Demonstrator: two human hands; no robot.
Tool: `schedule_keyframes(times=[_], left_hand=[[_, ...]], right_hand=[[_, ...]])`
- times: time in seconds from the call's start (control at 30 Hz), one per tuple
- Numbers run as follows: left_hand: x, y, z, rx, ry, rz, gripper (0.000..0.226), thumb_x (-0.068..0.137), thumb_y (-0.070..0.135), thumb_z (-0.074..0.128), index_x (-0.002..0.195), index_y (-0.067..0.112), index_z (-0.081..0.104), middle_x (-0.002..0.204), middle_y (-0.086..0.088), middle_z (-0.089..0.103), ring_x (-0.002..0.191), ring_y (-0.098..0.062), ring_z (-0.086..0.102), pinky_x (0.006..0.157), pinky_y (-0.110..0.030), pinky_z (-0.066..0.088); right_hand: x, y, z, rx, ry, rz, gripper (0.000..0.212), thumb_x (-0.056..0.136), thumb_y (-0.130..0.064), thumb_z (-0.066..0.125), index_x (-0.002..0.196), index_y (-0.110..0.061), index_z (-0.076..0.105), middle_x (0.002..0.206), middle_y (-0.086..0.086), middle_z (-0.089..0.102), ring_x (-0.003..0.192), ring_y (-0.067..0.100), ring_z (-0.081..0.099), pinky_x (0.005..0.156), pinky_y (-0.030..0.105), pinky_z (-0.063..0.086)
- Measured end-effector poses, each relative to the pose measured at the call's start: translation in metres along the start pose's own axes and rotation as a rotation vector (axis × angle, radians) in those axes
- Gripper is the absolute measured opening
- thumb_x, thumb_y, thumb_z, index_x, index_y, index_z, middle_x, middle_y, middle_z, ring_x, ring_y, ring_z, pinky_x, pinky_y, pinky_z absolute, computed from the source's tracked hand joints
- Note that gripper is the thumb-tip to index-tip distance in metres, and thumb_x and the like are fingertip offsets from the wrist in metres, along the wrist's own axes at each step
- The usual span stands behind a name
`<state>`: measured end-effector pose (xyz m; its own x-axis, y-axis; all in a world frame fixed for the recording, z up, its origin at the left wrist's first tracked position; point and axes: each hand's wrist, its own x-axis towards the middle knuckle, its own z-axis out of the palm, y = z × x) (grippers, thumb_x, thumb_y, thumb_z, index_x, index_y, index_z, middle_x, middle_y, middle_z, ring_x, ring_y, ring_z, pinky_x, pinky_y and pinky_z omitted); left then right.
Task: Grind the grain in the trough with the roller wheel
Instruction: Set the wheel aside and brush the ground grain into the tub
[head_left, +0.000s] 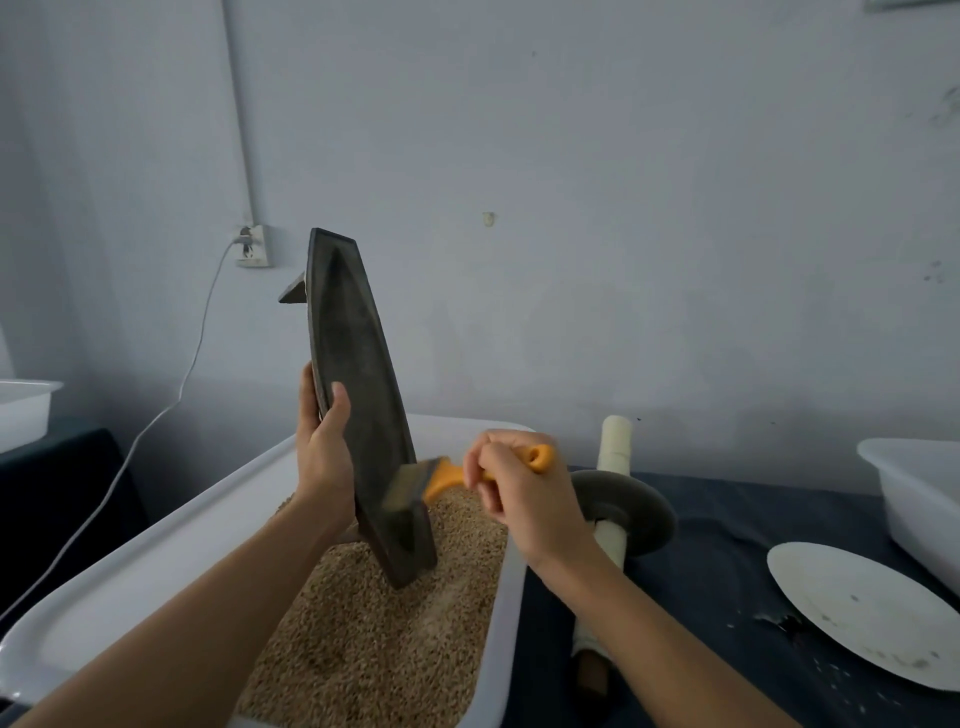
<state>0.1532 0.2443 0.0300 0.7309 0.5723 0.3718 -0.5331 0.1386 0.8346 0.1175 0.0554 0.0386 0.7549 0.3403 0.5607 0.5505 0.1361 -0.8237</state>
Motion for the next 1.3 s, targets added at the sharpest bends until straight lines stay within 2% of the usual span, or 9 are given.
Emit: schedule_keyframes(times=[0.2, 0.37, 0.5, 0.67, 0.8, 0.93, 1.1, 1.2, 1.3], left_hand=[[-0.002, -0.003, 0.002, -0.019, -0.006, -0.044, 0.047, 0.096, 0.040, 0.045, 0.141, 0.039, 0.035, 0.137, -0.001, 0.049, 0.119, -0.026, 0.052, 0.099, -0.049, 0.044], [-0.001, -0.004, 0.000, 0.042, -0.022, 0.015, 0.045, 0.098, 0.036, 0.043, 0.141, 0.043, 0.031, 0.145, 0.011, 0.037, 0.131, -0.020, 0.038, 0.107, -0.051, 0.034], [0.000, -0.003, -0.001, 0.067, -0.058, 0.049, 0.042, 0.098, 0.036, 0.044, 0.138, 0.045, 0.035, 0.129, 0.020, 0.047, 0.115, -0.007, 0.048, 0.102, -0.042, 0.040], [-0.002, -0.005, 0.002, 0.088, -0.074, 0.053, 0.045, 0.097, 0.036, 0.046, 0.139, 0.047, 0.035, 0.133, 0.018, 0.045, 0.123, -0.012, 0.042, 0.093, -0.028, 0.042], [-0.004, -0.006, 0.002, 0.095, -0.096, 0.050, 0.043, 0.097, 0.034, 0.046, 0.137, 0.048, 0.036, 0.131, 0.014, 0.046, 0.118, -0.016, 0.049, 0.095, -0.039, 0.046], [-0.005, -0.003, 0.003, 0.114, -0.124, 0.062, 0.039, 0.097, 0.033, 0.046, 0.128, 0.055, 0.037, 0.115, 0.028, 0.048, 0.104, -0.003, 0.051, 0.075, -0.025, 0.048], [-0.004, -0.005, 0.006, 0.047, -0.083, 0.045, 0.040, 0.097, 0.032, 0.047, 0.134, 0.047, 0.040, 0.134, 0.013, 0.047, 0.123, -0.017, 0.047, 0.102, -0.044, 0.042], [-0.004, -0.004, 0.007, 0.047, -0.067, 0.040, 0.045, 0.098, 0.033, 0.046, 0.141, 0.041, 0.036, 0.136, 0.012, 0.046, 0.122, -0.016, 0.047, 0.103, -0.047, 0.041], [-0.001, -0.001, 0.005, 0.006, -0.035, 0.026, 0.039, 0.098, 0.035, 0.046, 0.135, 0.045, 0.040, 0.130, 0.013, 0.050, 0.117, -0.017, 0.050, 0.100, -0.048, 0.043]], right_hand=[[0.027, 0.008, 0.031, -0.048, -0.033, 0.047, 0.028, 0.098, -0.006, 0.044, 0.076, -0.003, 0.061, 0.060, 0.009, 0.052, 0.053, 0.013, 0.047, 0.053, 0.022, 0.040], [0.030, 0.012, 0.024, -0.191, -0.067, 0.236, 0.039, 0.091, -0.009, 0.045, 0.053, -0.011, 0.054, 0.043, -0.006, 0.047, 0.048, 0.010, 0.041, 0.055, 0.025, 0.032], [0.030, -0.008, 0.008, -0.500, -0.090, 0.235, 0.037, 0.090, -0.012, 0.043, 0.054, -0.014, 0.048, 0.055, -0.001, 0.046, 0.054, 0.012, 0.043, 0.058, 0.024, 0.037], [0.029, -0.011, 0.014, -0.134, 0.037, 0.065, 0.031, 0.091, -0.006, 0.047, 0.062, 0.000, 0.057, 0.050, 0.010, 0.043, 0.042, 0.010, 0.037, 0.045, 0.018, 0.032], [0.020, 0.009, 0.014, -0.140, -0.094, 0.160, 0.038, 0.094, -0.007, 0.044, 0.058, -0.007, 0.055, 0.048, 0.004, 0.046, 0.040, 0.006, 0.040, 0.048, 0.017, 0.033], [0.014, 0.016, 0.002, -0.192, -0.001, 0.162, 0.041, 0.090, -0.003, 0.044, 0.049, -0.008, 0.048, 0.037, -0.008, 0.037, 0.035, 0.005, 0.034, 0.047, 0.019, 0.030], [0.013, 0.011, 0.007, 0.003, 0.036, 0.008, 0.039, 0.096, -0.001, 0.041, 0.061, 0.000, 0.057, 0.047, 0.011, 0.044, 0.038, 0.012, 0.039, 0.045, 0.018, 0.036], [0.007, 0.017, 0.008, 0.011, -0.044, 0.104, 0.041, 0.097, -0.003, 0.039, 0.060, -0.007, 0.055, 0.047, 0.010, 0.045, 0.037, 0.013, 0.040, 0.044, 0.019, 0.037], [0.003, 0.019, -0.005, 0.057, 0.075, 0.221, 0.040, 0.092, 0.000, 0.038, 0.055, -0.006, 0.050, 0.041, 0.003, 0.037, 0.032, 0.009, 0.031, 0.036, 0.018, 0.027]])
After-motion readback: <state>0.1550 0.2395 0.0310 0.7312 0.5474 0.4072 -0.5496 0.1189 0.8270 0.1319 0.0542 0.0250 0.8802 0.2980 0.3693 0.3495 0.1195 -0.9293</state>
